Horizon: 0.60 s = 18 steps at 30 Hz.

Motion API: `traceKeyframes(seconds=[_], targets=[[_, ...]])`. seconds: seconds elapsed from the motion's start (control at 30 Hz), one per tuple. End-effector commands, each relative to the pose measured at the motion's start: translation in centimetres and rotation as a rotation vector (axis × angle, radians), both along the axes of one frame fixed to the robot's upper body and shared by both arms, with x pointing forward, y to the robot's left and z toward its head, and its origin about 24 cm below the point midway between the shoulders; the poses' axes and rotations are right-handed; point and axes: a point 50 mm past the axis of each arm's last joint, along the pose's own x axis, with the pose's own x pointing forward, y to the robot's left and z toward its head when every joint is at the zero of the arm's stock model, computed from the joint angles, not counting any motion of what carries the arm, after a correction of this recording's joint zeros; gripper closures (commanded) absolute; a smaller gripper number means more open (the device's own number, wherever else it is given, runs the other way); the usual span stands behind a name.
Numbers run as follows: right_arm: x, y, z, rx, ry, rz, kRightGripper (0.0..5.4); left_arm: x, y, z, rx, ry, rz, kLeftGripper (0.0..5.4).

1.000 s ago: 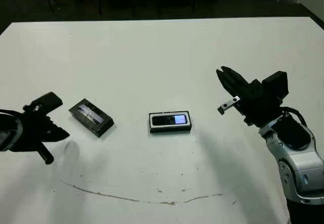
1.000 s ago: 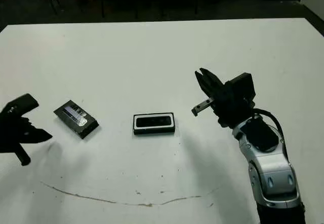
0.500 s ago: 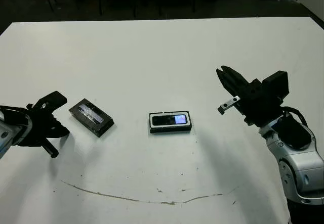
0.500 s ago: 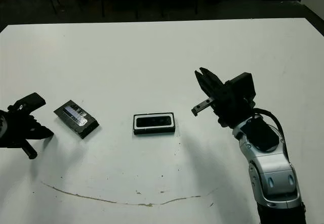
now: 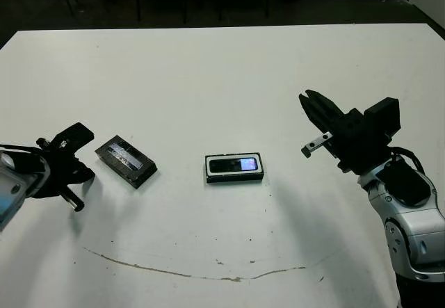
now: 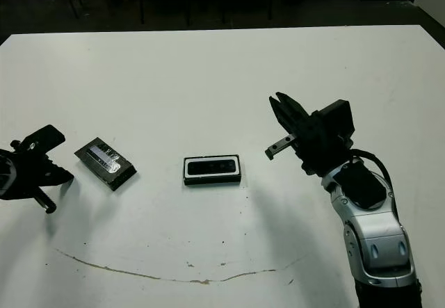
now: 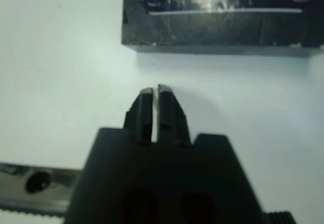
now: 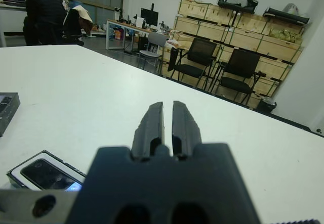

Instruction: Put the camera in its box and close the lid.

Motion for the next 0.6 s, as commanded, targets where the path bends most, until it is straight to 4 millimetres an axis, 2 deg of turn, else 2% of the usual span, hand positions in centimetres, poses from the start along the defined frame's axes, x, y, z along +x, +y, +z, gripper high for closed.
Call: traceKeyframes(seconds=[0.03,0.33,0.6], targets=[[0.0,-0.6,-0.6,-0.028,0.042,-0.030,5.38,-0.4,-0.7,-1.5,-0.014,0.036,-0.002,5.40],[-0.1,-0.9,-0.7,-0.029,0.057,-0.034,5.38,0.2,-2.0,-2.1,-0.024,0.020,-0.019,5.40],[-0.2,-1.3,-0.5,-0.025,0.077,-0.058,5.38,0.6,-1.8,-2.4,0.016,0.003,-0.016,5.40]])
